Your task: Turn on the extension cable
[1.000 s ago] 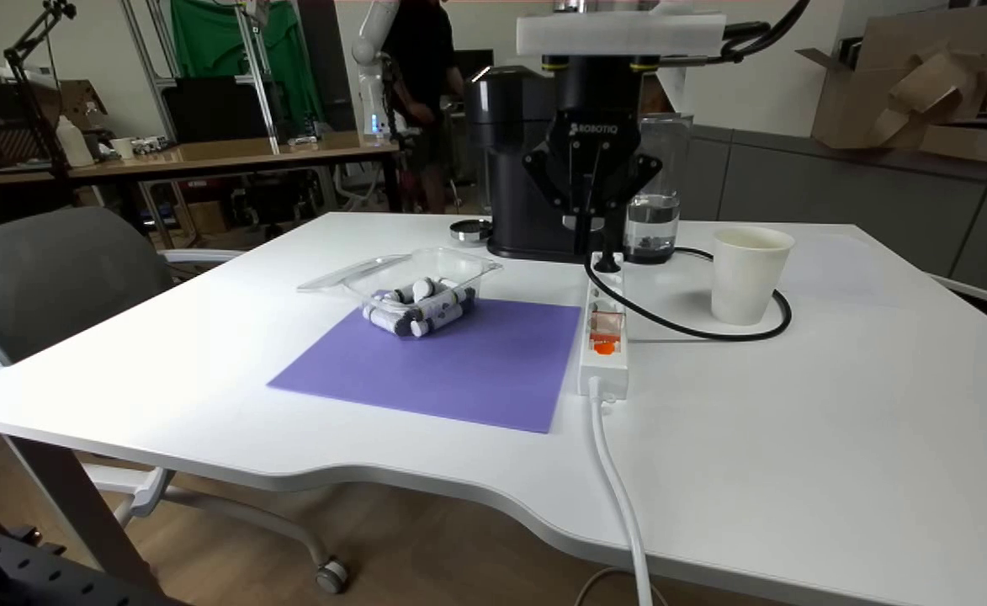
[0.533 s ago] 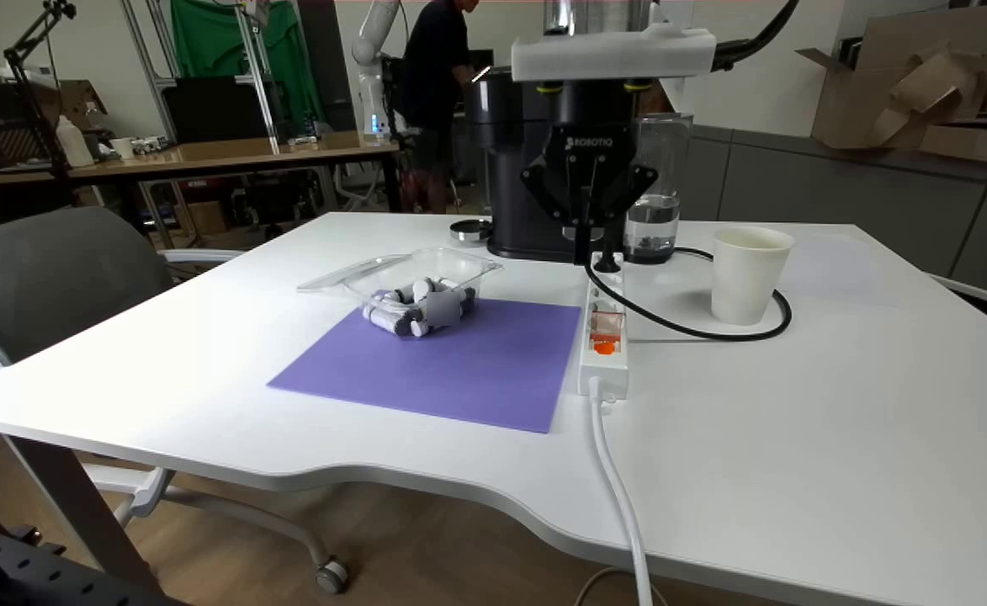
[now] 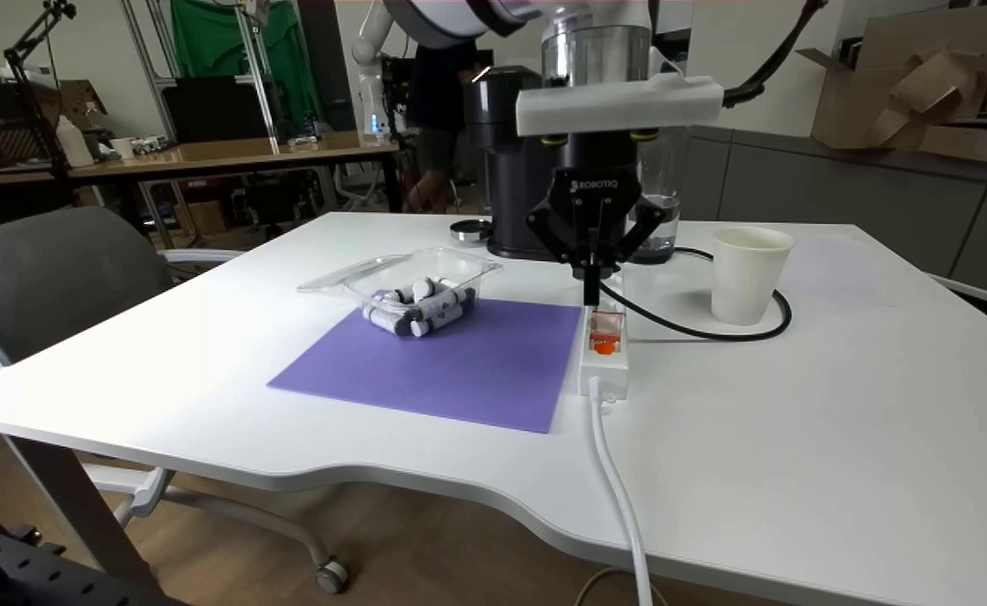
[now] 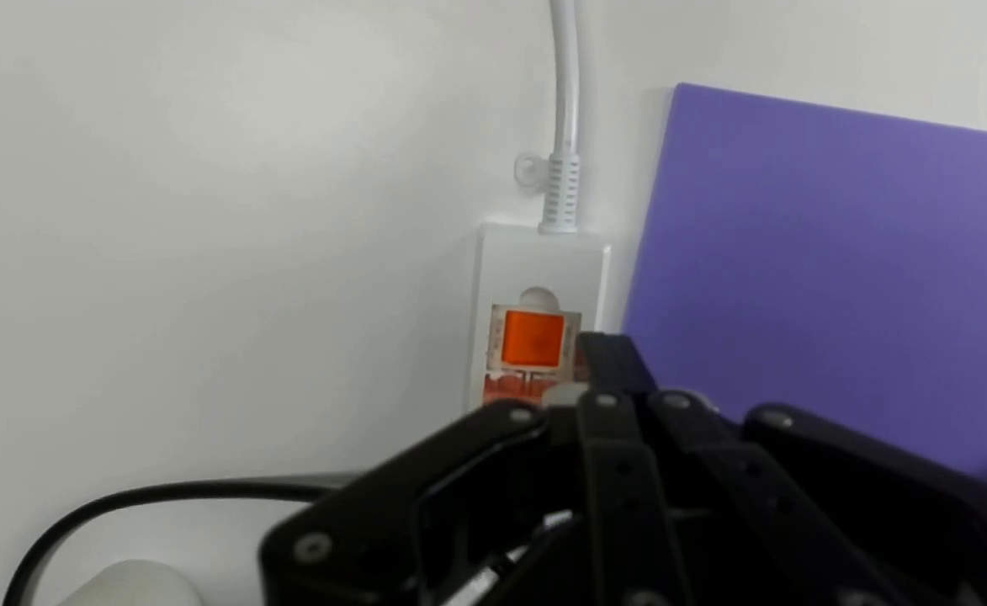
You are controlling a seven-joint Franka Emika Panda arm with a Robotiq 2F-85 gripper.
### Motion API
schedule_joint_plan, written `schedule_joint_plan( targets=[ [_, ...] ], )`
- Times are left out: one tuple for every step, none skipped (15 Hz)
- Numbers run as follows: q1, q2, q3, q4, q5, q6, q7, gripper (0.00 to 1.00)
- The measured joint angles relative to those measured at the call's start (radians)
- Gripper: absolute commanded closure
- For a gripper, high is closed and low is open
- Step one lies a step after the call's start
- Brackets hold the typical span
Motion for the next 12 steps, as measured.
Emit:
schedule_joint_plan(
  targets=[
    [-0.004,0.009,-0.001,0.000,-0.011,0.012,0.001,1.00],
    [-0.008,0.020,-0.001,0.000,-0.020,0.022,0.003,1.00],
    [-0.012,0.031,-0.001,0.000,-0.024,0.032,0.004,1.00],
    [-0.015,0.042,-0.001,0.002,-0.030,0.037,0.005,1.00],
    [-0.017,0.052,-0.001,0.003,-0.034,0.042,0.006,1.00],
    [-0.019,0.063,-0.001,0.006,-0.036,0.048,0.006,1.00],
    [-0.020,0.072,0.000,0.008,-0.036,0.052,0.006,1.00],
    [-0.021,0.080,0.000,0.012,-0.036,0.054,0.006,1.00],
    [-0.021,0.088,0.001,0.018,-0.036,0.056,0.006,1.00],
    [-0.021,0.094,0.003,0.024,-0.036,0.057,0.006,1.00],
    [-0.021,0.098,0.004,0.031,-0.036,0.059,0.006,1.00],
    [-0.021,0.100,0.005,0.036,-0.036,0.062,0.006,1.00]
  ],
)
